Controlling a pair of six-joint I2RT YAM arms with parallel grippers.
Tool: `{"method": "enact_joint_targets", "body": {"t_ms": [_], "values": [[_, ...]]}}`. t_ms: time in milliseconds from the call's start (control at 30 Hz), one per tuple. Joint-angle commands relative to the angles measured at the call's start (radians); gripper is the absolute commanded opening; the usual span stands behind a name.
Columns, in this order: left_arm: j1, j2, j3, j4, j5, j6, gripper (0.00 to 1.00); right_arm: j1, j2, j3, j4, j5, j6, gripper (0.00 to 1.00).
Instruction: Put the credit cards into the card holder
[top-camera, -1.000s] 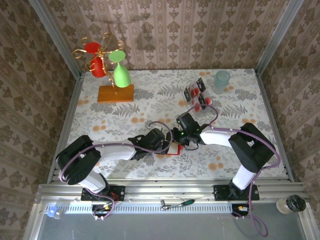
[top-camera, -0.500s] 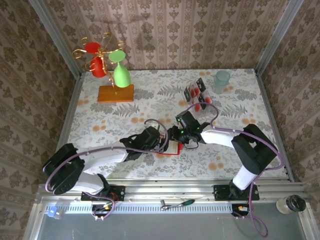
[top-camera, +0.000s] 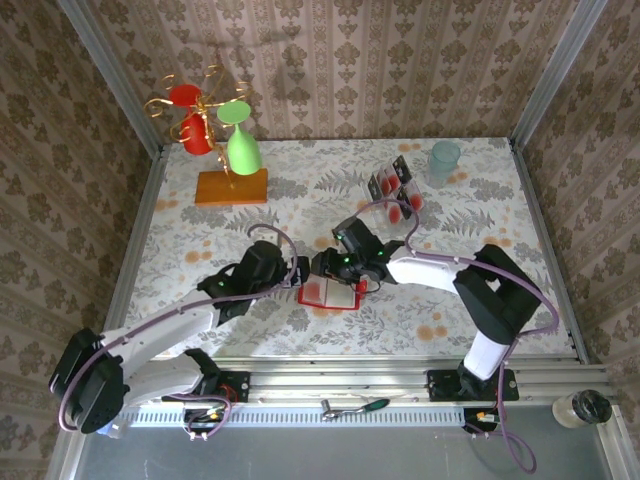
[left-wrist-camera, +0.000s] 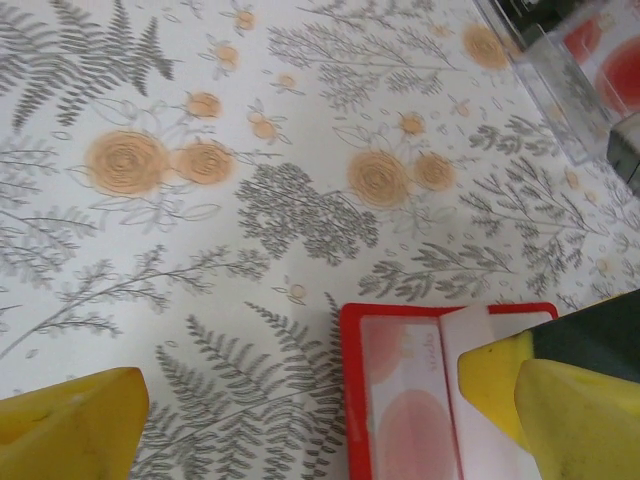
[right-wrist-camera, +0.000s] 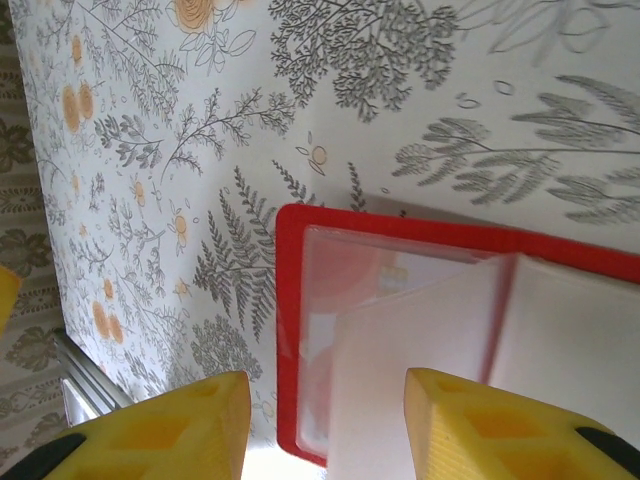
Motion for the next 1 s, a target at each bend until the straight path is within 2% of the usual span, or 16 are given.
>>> {"method": "enact_joint_targets", "body": {"t_ms": [0,333,700,967], "values": [[0.031,-0.050,-0.024,-0.050,0.010,0.017,0.96,0.018,0.065,0.048,-0.028,0.000,0.023,0.46],[0.084,-0.099,-0.053,-0.066,0.046,0.020,0.96,0.030,0.178,0.088,0.001,-0.016,0.035,0.46],[0.087,-0.086,-0.058,-0.048,0.053,0.013,0.97,0.011,0.094,0.127,-0.050,-0.039,-0.009,0.46],[0.086,-0.047,-0.028,-0.037,0.076,0.014,1.00,-0.086,-0.011,0.125,-0.113,-0.041,-0.056,0.46]]}}
